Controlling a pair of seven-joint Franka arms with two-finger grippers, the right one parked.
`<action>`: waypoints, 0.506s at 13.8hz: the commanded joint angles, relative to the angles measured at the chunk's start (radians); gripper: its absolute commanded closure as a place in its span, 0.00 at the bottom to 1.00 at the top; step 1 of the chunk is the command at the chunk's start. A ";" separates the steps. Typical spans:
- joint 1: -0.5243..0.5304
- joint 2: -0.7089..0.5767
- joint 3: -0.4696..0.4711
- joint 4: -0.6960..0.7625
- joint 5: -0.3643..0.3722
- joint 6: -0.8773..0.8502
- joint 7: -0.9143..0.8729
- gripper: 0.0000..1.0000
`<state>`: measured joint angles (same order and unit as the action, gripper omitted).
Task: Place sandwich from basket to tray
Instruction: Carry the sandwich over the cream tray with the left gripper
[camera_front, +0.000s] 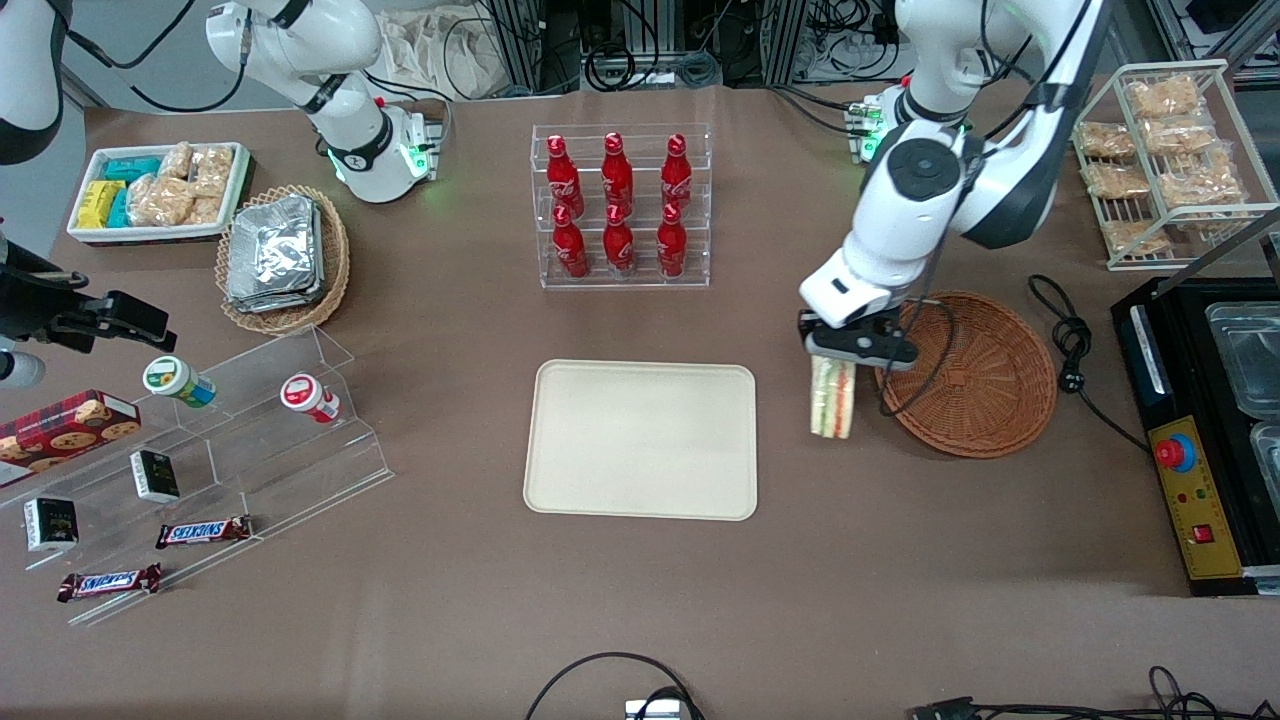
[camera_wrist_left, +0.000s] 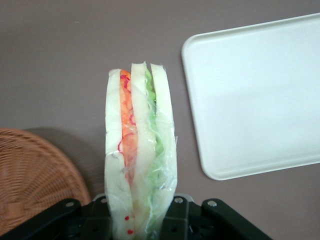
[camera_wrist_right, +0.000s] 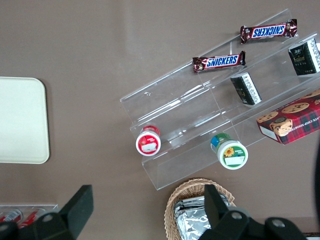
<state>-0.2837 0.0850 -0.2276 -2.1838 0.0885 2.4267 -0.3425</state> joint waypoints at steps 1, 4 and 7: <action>-0.069 0.137 0.011 0.143 -0.007 -0.029 -0.064 0.74; -0.092 0.226 0.011 0.217 0.002 -0.028 -0.121 0.74; -0.126 0.312 0.011 0.301 0.008 -0.031 -0.164 0.74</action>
<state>-0.3753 0.3313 -0.2279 -1.9704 0.0882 2.4265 -0.4652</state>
